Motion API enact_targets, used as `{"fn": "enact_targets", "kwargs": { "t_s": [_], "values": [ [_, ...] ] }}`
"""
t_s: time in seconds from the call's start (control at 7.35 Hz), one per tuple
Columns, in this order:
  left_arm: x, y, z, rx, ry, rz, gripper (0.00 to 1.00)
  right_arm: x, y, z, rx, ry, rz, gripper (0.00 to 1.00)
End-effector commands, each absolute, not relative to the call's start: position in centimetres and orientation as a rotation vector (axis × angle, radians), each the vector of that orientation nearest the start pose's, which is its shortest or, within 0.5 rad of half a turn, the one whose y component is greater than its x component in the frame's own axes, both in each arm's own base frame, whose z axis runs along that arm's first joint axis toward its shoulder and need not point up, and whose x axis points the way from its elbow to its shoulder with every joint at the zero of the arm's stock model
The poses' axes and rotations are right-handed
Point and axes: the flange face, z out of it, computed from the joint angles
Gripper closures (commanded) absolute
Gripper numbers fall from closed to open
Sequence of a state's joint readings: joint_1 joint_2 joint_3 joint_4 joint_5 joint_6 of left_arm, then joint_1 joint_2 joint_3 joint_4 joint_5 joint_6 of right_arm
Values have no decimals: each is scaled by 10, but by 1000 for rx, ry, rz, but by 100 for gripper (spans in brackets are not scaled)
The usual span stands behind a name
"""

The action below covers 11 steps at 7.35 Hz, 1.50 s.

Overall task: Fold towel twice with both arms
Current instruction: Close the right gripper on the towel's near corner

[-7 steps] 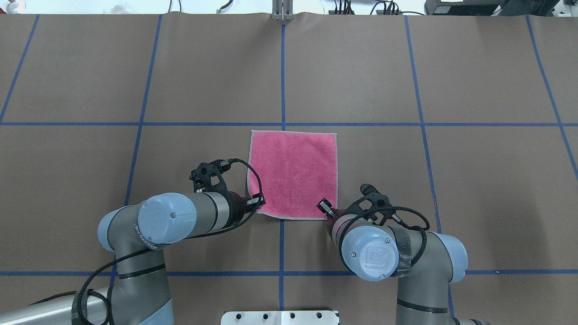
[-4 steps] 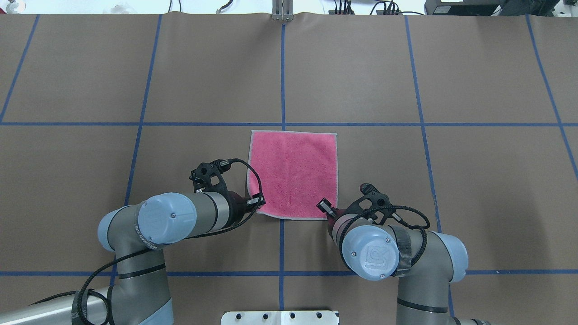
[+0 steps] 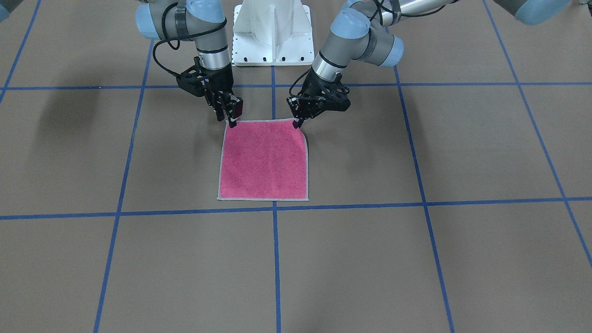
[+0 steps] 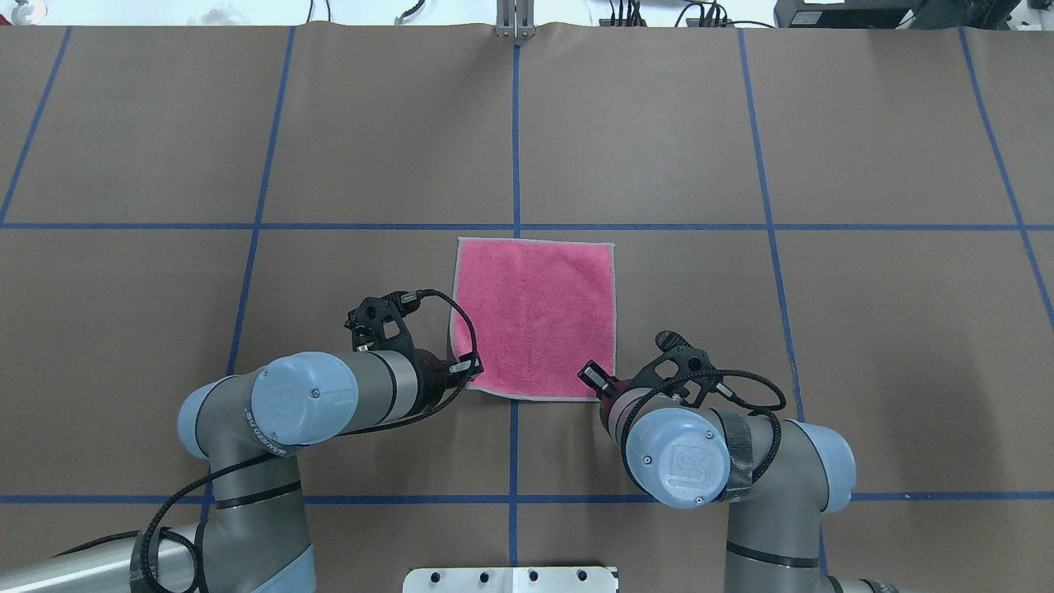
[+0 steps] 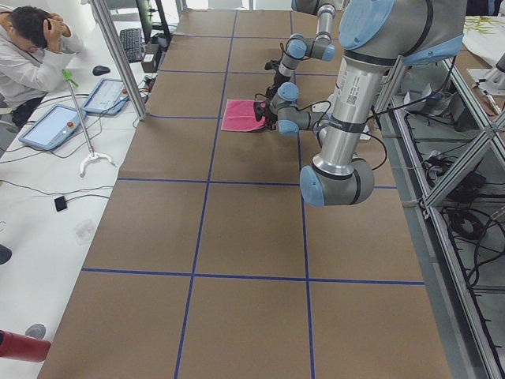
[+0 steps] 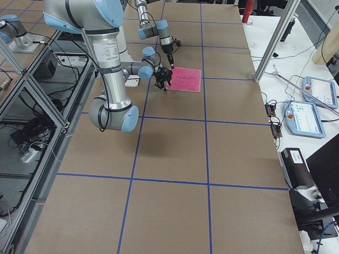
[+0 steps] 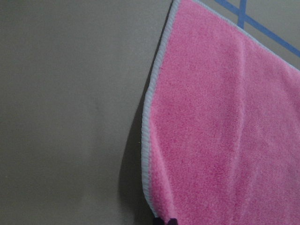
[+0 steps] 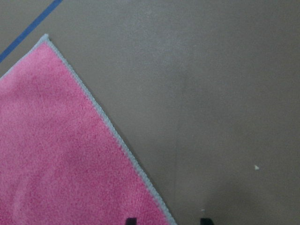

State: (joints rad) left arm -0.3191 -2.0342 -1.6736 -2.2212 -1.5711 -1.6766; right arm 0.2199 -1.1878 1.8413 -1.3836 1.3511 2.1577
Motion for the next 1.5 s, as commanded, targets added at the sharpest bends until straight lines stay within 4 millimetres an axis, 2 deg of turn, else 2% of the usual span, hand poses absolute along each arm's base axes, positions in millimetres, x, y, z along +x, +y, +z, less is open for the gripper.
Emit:
{"fn": "enact_targets", "kwargs": {
  "t_s": [0.0,0.27,0.68,0.82,0.95,1.36],
  "values": [
    [574,-330,273,129,1218,-370,97,-562,-284,307,53,-893,850,51],
    [574,-331,274,130,1216,-371,97,-563,-284,305,49,-895,857,59],
    [574,-331,273,130,1218,-371,97,-564,-284,300,48,-905,859,62],
    [574,-331,273,131,1218,-372,97,-564,-284,299,46,-908,861,83],
    [574,-331,273,131,1218,-372,98,-563,-284,299,46,-910,861,100],
    [571,-332,269,132,1227,-371,98,-554,-289,295,51,-921,870,100]
  ]
}}
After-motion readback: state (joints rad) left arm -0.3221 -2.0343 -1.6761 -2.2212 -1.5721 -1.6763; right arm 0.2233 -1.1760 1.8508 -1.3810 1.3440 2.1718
